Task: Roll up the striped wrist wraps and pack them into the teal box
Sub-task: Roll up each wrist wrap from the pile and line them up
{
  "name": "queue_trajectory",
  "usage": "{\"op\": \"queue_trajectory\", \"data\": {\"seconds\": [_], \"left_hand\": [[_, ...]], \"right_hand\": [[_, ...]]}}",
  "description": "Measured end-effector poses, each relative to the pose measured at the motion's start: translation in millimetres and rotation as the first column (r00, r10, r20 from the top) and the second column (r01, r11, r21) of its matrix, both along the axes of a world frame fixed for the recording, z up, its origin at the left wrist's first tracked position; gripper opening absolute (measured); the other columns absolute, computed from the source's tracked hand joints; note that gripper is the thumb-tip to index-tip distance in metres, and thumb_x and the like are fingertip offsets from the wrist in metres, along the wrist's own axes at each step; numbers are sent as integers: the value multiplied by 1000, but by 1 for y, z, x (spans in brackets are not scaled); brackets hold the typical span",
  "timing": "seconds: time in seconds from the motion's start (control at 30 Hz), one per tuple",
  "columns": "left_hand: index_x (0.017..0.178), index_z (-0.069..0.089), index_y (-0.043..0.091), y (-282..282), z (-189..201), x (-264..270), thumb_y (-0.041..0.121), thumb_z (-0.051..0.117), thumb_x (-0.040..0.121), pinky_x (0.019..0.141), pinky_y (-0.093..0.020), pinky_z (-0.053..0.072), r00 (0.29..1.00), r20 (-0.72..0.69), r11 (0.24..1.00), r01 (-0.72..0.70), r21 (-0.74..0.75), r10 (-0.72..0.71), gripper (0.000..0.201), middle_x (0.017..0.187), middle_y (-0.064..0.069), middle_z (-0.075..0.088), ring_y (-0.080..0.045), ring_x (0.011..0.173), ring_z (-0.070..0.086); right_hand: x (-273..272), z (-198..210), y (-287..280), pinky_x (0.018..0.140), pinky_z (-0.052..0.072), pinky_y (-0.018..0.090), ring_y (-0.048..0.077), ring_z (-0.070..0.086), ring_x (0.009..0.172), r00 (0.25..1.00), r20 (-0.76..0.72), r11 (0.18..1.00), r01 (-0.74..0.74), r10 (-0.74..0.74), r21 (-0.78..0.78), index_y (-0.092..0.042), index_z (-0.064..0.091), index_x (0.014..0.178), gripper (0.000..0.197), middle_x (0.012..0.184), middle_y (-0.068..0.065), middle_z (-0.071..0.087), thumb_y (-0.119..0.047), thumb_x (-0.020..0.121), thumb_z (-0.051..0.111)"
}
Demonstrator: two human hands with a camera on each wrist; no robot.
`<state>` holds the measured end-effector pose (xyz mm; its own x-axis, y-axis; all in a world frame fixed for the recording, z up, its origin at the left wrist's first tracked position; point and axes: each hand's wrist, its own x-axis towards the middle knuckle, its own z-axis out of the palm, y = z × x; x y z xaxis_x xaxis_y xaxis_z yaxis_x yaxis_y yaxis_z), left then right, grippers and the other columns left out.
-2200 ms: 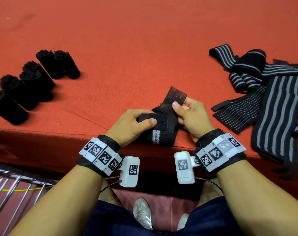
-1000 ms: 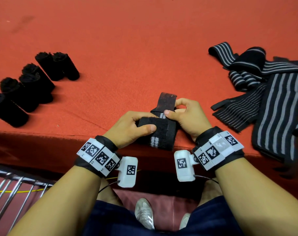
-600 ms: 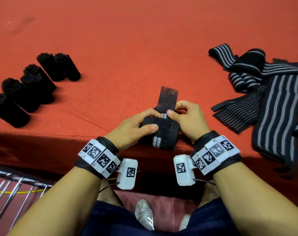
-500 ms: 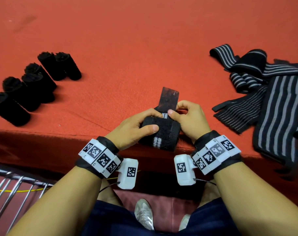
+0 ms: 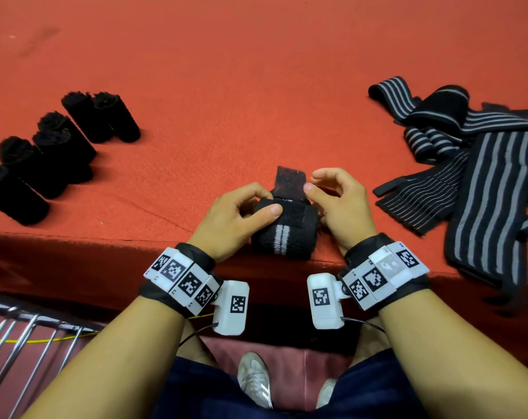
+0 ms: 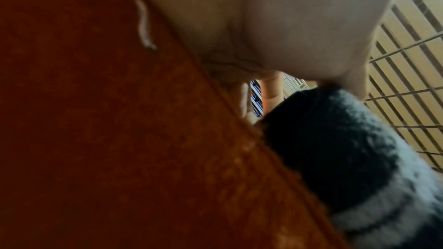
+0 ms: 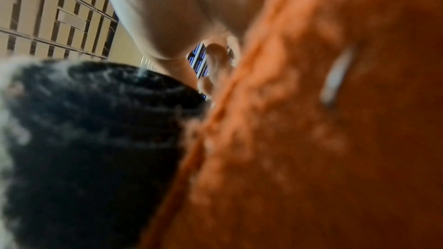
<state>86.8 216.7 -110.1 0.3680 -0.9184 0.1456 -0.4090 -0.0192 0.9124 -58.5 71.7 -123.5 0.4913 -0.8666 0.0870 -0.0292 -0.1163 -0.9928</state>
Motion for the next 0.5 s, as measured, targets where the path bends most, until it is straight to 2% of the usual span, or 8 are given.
{"op": "queue_trajectory", "data": {"seconds": [0.03,0.1,0.2,0.27,0.33,0.37,0.43,0.5], "left_hand": [[87,64,26,-1,0,0,56,62,82,64,-38,47,1000,15,1000,-16,1,16,30,81,-13,66,-17,70,57],[85,66,25,-3,-1,1,58,60,83,65,-38,46,999,35,999,-40,6,39,34,79,-6,66,-15,70,58],[83,69,29,-7,-3,3,65,56,80,65,-19,40,992,81,995,-98,21,97,38,83,9,61,-1,65,50],[86,70,34,-9,-4,3,66,56,81,71,-23,43,989,86,992,-123,25,120,35,89,11,63,-3,68,52],[95,68,37,-9,-4,2,62,58,84,73,-38,51,992,52,993,-120,16,119,29,93,10,65,-18,73,58],[98,67,38,-8,-3,1,59,60,84,71,-38,51,993,41,994,-107,9,107,26,94,10,65,-22,72,57],[107,64,37,-3,0,-1,55,66,80,64,-30,50,999,21,1000,-31,-6,31,32,99,9,62,-14,68,54],[117,60,31,1,1,0,48,79,72,70,-25,53,998,1,998,66,-6,-66,52,114,5,61,-8,78,62]], "right_hand": [[-1,1,2,66,51,30,10,63,77,999,35,1000,-11,11,3,-21,68,99,15,98,-5,70,-21,86,76],[-4,2,3,70,52,31,10,65,81,994,68,996,-77,80,-32,-23,71,95,14,94,-6,71,-29,83,75],[-9,8,9,69,51,28,10,65,78,968,89,971,-231,235,-60,-16,72,90,9,88,-5,70,-24,85,74],[-10,11,10,75,50,31,10,64,83,958,32,951,-280,287,-131,-14,73,89,13,88,-2,71,-26,86,73],[-9,11,9,77,50,31,9,63,81,960,-3,949,-278,281,-147,-10,74,88,15,86,2,72,-25,88,74],[-7,9,8,77,49,30,8,62,80,966,-8,956,-258,260,-138,-9,74,86,15,86,4,72,-23,88,75],[-4,5,5,77,49,30,8,62,78,978,-10,970,-206,206,-126,-10,74,83,13,83,4,73,-22,89,75],[-1,3,3,78,50,33,8,62,77,987,-14,979,-160,159,-129,-13,74,79,14,81,0,72,-23,88,75]]}}
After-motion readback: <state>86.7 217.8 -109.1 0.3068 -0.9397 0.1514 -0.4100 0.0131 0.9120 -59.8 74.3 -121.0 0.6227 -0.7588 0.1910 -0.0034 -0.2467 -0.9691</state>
